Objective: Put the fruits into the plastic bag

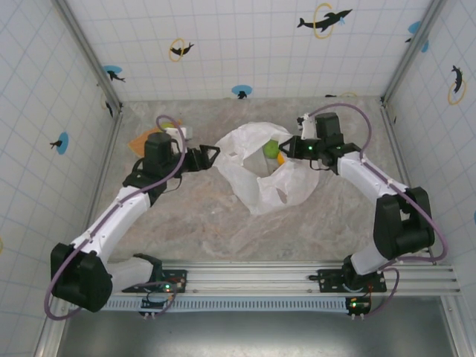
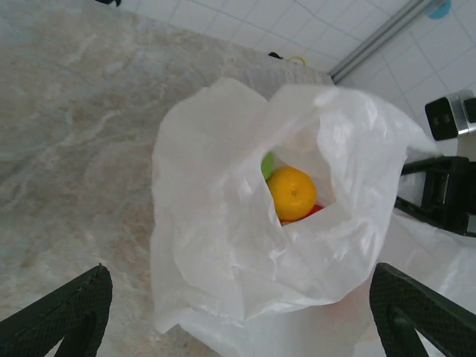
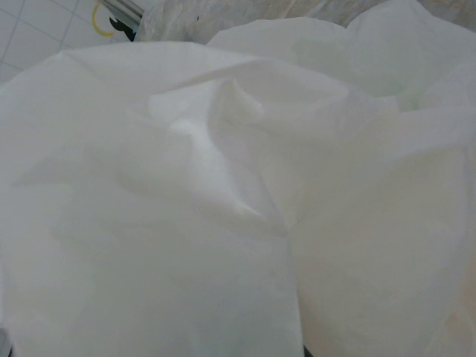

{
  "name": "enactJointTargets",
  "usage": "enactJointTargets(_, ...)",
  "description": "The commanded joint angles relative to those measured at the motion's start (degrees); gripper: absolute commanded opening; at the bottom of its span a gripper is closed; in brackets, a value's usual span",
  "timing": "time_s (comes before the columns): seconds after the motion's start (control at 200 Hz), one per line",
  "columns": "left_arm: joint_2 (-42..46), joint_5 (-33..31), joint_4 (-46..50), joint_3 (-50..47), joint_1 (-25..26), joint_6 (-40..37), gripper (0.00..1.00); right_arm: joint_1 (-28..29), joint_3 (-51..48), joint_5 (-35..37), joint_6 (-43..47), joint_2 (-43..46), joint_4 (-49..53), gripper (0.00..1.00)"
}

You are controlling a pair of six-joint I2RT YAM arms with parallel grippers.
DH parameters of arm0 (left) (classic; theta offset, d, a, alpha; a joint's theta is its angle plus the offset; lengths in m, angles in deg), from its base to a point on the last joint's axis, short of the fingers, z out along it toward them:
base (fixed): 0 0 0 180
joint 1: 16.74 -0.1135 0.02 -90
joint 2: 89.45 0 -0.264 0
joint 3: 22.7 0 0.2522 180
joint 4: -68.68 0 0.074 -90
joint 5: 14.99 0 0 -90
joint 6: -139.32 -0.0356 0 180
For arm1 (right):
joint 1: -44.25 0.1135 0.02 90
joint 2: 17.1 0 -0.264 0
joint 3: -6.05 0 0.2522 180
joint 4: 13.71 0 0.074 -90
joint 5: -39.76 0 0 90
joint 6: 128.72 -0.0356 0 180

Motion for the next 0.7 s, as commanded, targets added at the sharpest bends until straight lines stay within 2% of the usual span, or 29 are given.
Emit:
enactJointTargets(0.0,2.1,4.4,2.4,-0.2,-3.9,-1.5,0.92,0.2,2.9,-1.3,-0.4,-1.1,-2.2,0.00)
enactJointTargets(0.07,2.7,5.8,2.2,0.1,-7.2,-0.7,0.92,0.1,3.4,-1.4,0.0,-1.4,-1.9,0.00)
enactJointTargets(0.145,2.4,4.3,2.7,0.8,-11.0,-0.1,0.92,-0.3,3.9,-1.6,0.4,-1.6,-1.5,0.00)
enactJointTargets(0.28,-2.5,-6.8,4.7,3.5,-16.3,0.1,0.91,-0.8,3.8,-2.1,1.0,-1.5,-1.8,0.00)
enactJointTargets(0.4,-9.5,-19.3,7.9,9.1,-17.2,-1.5,0.90,-1.1,2.8,-2.9,1.0,-1.2,-2.6,0.00)
enactJointTargets(0.485,-14.1,-25.9,8.7,12.4,-17.2,-2.8,0.90,-1.5,2.0,-3.6,1.0,-0.8,-3.2,0.00)
enactJointTargets(0.696,-25.1,-31.1,11.9,20.1,-20.1,-5.6,0.89,-3.2,0.3,-5.0,0.9,0.5,-4.6,0.00)
